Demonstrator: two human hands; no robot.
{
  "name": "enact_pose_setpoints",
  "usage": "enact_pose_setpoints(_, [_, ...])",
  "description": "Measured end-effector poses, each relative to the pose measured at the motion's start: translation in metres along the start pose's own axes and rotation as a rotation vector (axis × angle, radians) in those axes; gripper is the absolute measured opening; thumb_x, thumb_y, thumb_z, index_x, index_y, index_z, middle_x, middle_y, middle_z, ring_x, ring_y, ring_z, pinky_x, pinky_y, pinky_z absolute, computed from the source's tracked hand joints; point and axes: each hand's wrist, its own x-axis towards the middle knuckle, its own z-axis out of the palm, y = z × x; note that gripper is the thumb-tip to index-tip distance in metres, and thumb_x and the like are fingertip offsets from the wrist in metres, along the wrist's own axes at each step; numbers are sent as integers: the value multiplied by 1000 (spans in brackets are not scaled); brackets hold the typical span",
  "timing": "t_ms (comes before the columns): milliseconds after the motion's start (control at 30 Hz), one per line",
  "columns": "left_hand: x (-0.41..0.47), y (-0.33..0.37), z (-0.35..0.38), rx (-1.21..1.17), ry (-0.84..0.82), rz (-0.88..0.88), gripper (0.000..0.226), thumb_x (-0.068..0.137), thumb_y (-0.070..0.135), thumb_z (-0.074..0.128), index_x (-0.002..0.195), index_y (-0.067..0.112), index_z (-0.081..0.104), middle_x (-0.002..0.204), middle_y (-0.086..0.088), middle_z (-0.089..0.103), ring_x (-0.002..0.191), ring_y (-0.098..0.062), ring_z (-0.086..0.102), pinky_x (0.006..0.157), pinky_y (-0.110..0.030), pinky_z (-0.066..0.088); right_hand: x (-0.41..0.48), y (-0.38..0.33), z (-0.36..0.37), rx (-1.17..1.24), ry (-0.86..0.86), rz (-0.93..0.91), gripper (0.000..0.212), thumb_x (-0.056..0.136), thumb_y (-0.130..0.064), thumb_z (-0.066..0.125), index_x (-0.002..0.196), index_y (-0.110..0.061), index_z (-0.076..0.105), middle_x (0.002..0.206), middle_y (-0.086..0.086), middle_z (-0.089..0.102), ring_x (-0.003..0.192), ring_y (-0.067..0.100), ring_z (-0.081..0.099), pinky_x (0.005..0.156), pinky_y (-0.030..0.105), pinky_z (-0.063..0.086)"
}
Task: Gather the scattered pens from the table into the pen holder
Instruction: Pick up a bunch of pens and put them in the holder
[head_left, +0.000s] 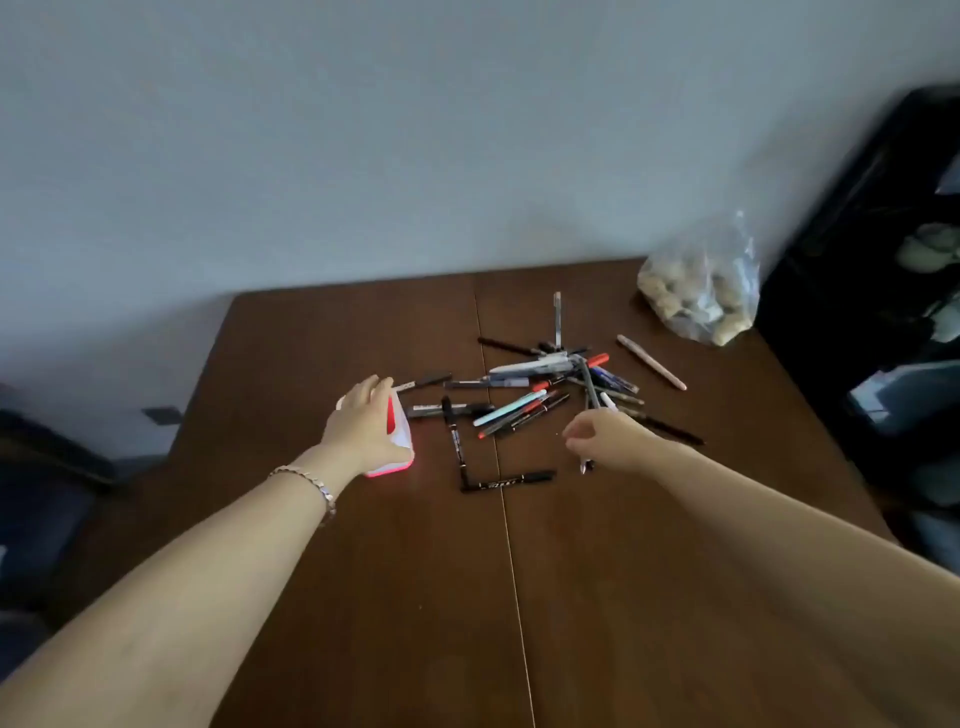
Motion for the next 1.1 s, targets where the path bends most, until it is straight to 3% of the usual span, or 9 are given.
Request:
enact_pose_setpoints(200, [28,-35,15,19,6,-154,115,66,37,82,147,14,4,159,-8,3,146,-28,5,112,-51,23,19,25,39,-72,-13,27,27,89,-14,50,112,-16,62,118,4,62,108,19,58,93,30,46])
enact_pose_setpoints(433, [12,-42,22,-248,87,-179,103,61,25,86,142,15,24,145,-9,30,129,-29,37,97,-42,43,56,22,83,-390,12,-58,43,90,-20,52,132,-20,44,137,4,38,127,23,37,103,38,39])
enact_pose_setpoints(567, [-24,-47,45,-383,171,-166,100,57,30,89,138,18,32,140,-7,38,124,-25,42,90,-36,45,62,21,93,-495,71,-26,30,92,-21,50,121,-15,51,129,7,43,121,25,41,95,37,43])
enact_pose_setpoints(667, [-44,-55,62,-404,199,-119,99,55,39,88,137,21,35,139,-5,41,122,-24,44,93,-40,49,50,12,82,-254,47,-52,16,90,-21,54,106,-21,56,105,2,60,96,16,58,75,27,46])
enact_pose_setpoints(733, [-52,-57,69,-404,197,-82,100,54,40,88,137,23,35,139,-3,41,123,-24,44,92,-41,52,37,-3,65,0,20,-149,12,86,-18,62,94,-26,59,84,-7,63,74,1,58,64,13,44])
enact_pose_setpoints(833, [-58,-58,74,-423,186,-61,100,53,35,89,136,24,35,139,-2,40,124,-22,41,90,-38,48,31,-36,41,255,153,-244,12,82,-18,67,92,-24,64,80,-15,63,71,-4,58,66,5,46])
enact_pose_setpoints(967, [-56,-62,74,-431,190,-53,98,48,36,89,132,28,38,134,3,45,123,-20,42,89,-40,51,76,-84,42,512,245,-103,17,97,-22,42,98,-11,54,78,-4,63,59,-2,60,54,10,48])
enact_pose_setpoints(1033, [-57,-61,74,-449,199,-61,98,49,34,89,132,28,38,135,3,44,123,-21,41,86,-36,48,107,-102,60,422,215,21,22,98,-22,38,102,-5,52,82,6,62,56,8,57,47,20,44])
enact_pose_setpoints(1100, [-59,-60,73,-449,208,-55,97,50,33,90,132,28,38,135,3,43,123,-20,41,84,-32,45,129,-115,85,228,206,116,27,96,-21,44,115,-4,50,96,12,60,75,20,61,56,27,48])
